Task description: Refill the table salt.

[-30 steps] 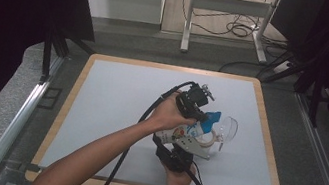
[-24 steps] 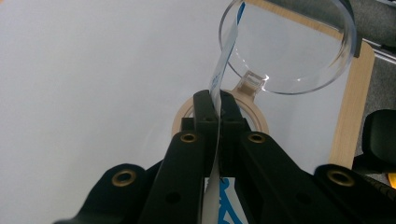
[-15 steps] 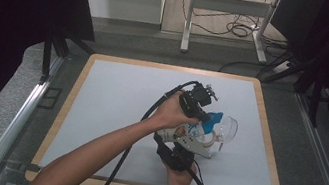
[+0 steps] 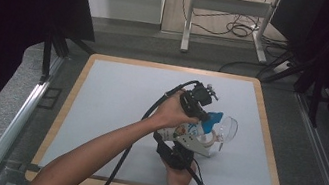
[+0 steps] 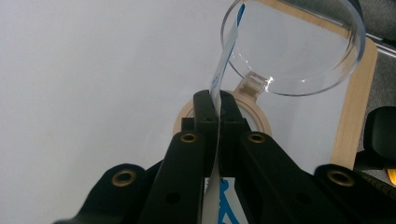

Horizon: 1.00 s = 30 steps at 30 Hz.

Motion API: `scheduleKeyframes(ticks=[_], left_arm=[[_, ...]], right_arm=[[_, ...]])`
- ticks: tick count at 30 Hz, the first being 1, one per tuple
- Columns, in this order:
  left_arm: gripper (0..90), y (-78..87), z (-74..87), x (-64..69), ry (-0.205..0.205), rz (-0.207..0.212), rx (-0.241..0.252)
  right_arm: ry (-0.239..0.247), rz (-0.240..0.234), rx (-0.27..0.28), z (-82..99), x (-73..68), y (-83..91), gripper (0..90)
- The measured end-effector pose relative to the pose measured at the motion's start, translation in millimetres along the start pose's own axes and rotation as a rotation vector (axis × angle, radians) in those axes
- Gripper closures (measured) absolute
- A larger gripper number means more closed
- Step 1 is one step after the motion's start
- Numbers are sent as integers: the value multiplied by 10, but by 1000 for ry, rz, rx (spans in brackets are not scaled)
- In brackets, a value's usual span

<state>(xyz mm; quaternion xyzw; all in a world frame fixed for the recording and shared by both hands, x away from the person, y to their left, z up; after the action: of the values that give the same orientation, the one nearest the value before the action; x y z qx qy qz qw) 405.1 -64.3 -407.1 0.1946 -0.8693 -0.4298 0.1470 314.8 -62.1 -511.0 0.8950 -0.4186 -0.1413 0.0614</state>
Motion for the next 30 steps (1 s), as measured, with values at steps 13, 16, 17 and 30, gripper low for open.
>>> scheduleKeyframes(ticks=[13, 16, 17, 30], left_arm=[[900, 18, 4, 15, 2, -7, 11], [900, 11, 5, 15, 3, -8, 12], [900, 9, 5, 17, 3, -8, 11], [900, -10, -3, 20, 6, -8, 15]], right_arm=[[18, -1, 11, -9, 4, 0, 583], [12, -4, 9, -10, 6, 1, 584], [11, -4, 8, -8, 7, 2, 584], [5, -6, 7, -5, 24, 7, 585]])
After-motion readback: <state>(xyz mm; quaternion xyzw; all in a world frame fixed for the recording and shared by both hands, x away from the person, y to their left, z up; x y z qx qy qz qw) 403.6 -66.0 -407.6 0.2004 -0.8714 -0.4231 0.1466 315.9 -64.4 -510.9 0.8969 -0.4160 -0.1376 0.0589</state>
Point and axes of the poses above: each handheld gripper's, and its own axes: y roughly backward along the jaws, z roughly out of its underside, x roughly to its right, the point moved 4 cm from there along -y, roughly forward along the jaws, and after that the axes turned 2 degrees about y, right-handed, at the moved point
